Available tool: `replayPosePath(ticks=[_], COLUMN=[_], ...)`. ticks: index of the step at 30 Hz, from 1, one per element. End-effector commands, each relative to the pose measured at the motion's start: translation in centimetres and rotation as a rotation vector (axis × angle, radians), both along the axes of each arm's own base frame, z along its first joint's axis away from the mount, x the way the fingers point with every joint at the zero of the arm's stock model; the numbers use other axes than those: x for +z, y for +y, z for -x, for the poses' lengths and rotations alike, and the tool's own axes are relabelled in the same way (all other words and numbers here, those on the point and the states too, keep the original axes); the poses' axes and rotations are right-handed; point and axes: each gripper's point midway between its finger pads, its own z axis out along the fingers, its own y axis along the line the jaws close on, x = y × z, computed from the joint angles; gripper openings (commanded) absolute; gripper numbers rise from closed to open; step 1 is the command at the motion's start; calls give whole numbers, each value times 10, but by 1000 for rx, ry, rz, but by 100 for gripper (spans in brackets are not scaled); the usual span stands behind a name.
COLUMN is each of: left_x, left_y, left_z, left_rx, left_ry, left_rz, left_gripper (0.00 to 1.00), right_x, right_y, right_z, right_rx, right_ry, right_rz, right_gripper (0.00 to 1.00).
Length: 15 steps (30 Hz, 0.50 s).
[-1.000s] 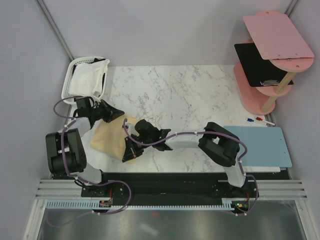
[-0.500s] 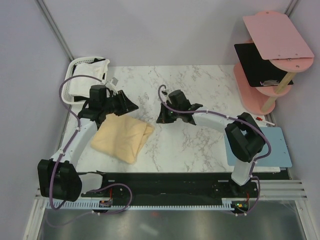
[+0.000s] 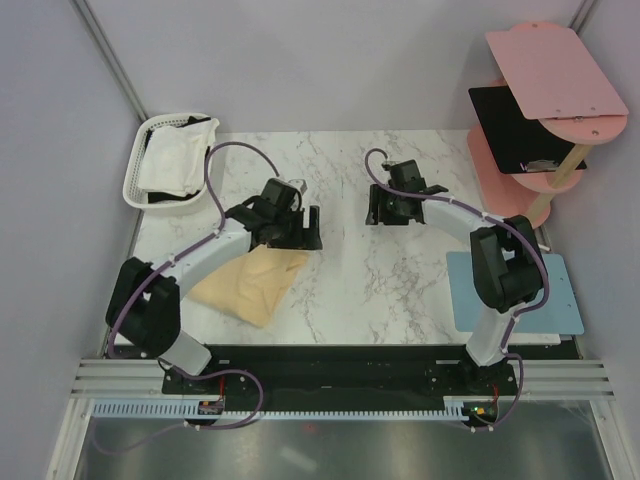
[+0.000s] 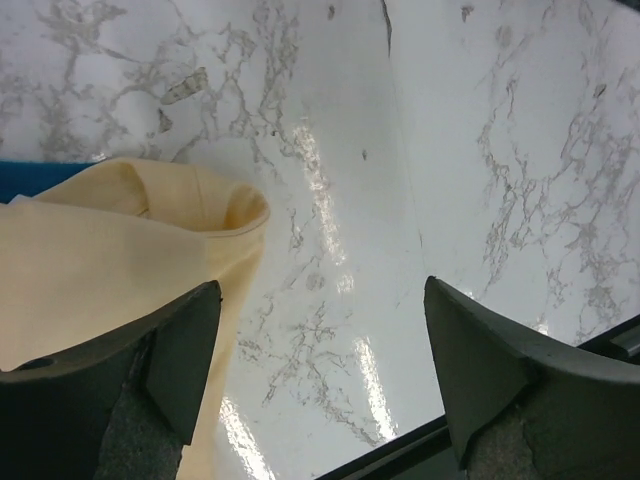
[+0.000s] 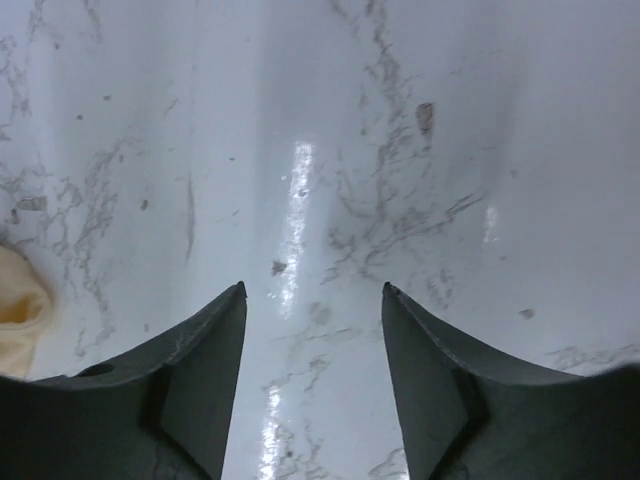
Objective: Fold and stack the t-shirts
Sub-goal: Neatly place the folded tshirt to the corner
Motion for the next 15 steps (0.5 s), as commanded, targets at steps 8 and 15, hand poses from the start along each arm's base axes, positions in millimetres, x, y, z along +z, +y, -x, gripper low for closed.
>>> replayPosePath(ticks=[8, 15], left_x=[-37, -69], left_y=[-40, -29], left_z=[10, 19], left_rx=[-126, -105], left_ry=[17, 87], left_rz=[-193, -284], left_gripper=[5, 2], right_x=[-10, -10], right_y=[-32, -39], right_z=[-16, -19], right_rx=[-65, -84], right_ry=[41, 47], right_rz=[-94, -117], right_gripper=[98, 98])
